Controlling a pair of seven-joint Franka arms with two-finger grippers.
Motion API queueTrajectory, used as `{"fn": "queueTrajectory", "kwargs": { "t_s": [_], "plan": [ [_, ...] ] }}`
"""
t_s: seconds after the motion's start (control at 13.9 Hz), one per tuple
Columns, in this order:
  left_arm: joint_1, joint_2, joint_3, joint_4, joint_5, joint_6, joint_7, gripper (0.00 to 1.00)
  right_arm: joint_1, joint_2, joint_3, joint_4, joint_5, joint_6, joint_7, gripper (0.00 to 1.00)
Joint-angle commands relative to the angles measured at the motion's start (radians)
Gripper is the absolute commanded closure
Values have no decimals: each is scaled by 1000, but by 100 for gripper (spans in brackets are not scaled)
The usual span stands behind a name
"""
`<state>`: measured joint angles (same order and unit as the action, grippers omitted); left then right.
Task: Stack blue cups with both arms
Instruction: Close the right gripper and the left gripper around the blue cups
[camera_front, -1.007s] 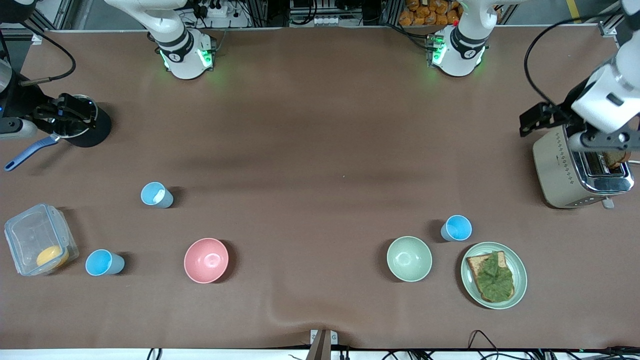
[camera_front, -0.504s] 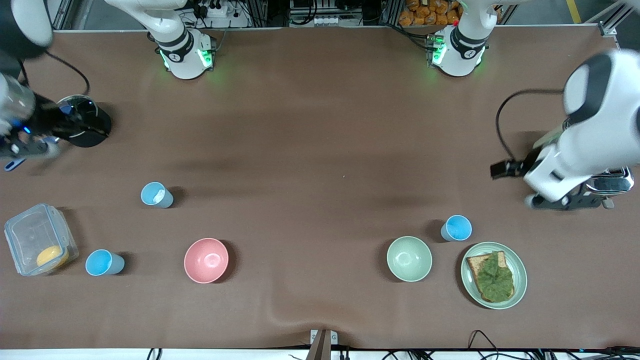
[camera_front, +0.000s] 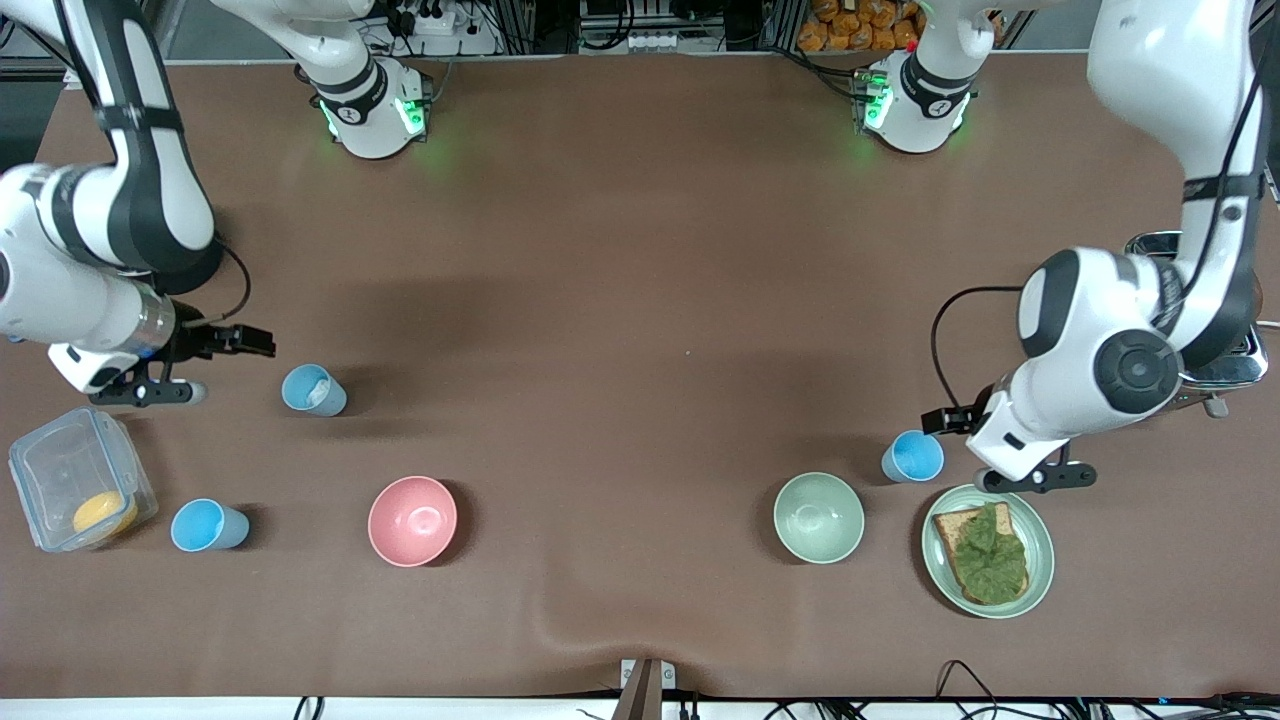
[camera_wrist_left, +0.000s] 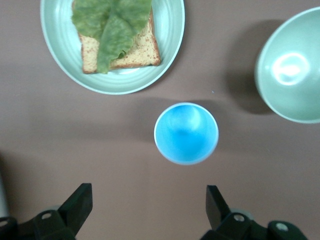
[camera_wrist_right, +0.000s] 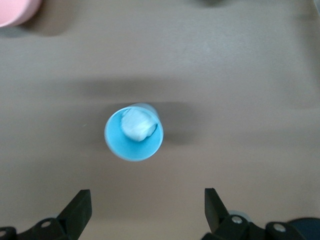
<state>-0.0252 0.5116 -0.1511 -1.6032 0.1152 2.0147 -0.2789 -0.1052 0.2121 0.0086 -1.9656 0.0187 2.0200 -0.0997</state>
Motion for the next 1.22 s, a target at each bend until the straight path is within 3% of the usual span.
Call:
{"fn": "queueTrajectory", "kwargs": {
  "t_s": [0.0,0.22,0.5,0.58,0.65,0.72,0.79,0.86,1.01,1.15],
  "plan": [
    [21,27,-4,-35,15,64,-16,0,-28,61,14,-4,-16,60,2,0],
    [36,76,1,-33,18,105,-16,0,-28,113,13,-4,-78,153,9,0],
    [37,126,1,-26,8,140,-19,0,-24,174,13,-7,-79,164,24,0],
    [37,139,1,-26,4,159,-25,16,-22,182,13,-12,-79,169,29,0],
    [34,148,1,-24,4,174,-49,46,-21,190,13,-12,-79,174,29,0],
    [33,154,1,-26,6,192,-78,83,-21,197,13,-13,-79,192,28,0],
    [33,156,1,-26,9,197,-80,100,-21,205,13,-13,-79,195,28,0],
    [31,159,1,-26,14,202,-82,100,-19,207,13,-15,-79,195,28,8],
    [28,160,1,-26,12,210,-82,100,-11,220,13,-15,-79,194,28,34],
    [28,160,1,-26,12,211,-82,100,-2,227,13,-13,-79,194,28,67]
  ]
}}
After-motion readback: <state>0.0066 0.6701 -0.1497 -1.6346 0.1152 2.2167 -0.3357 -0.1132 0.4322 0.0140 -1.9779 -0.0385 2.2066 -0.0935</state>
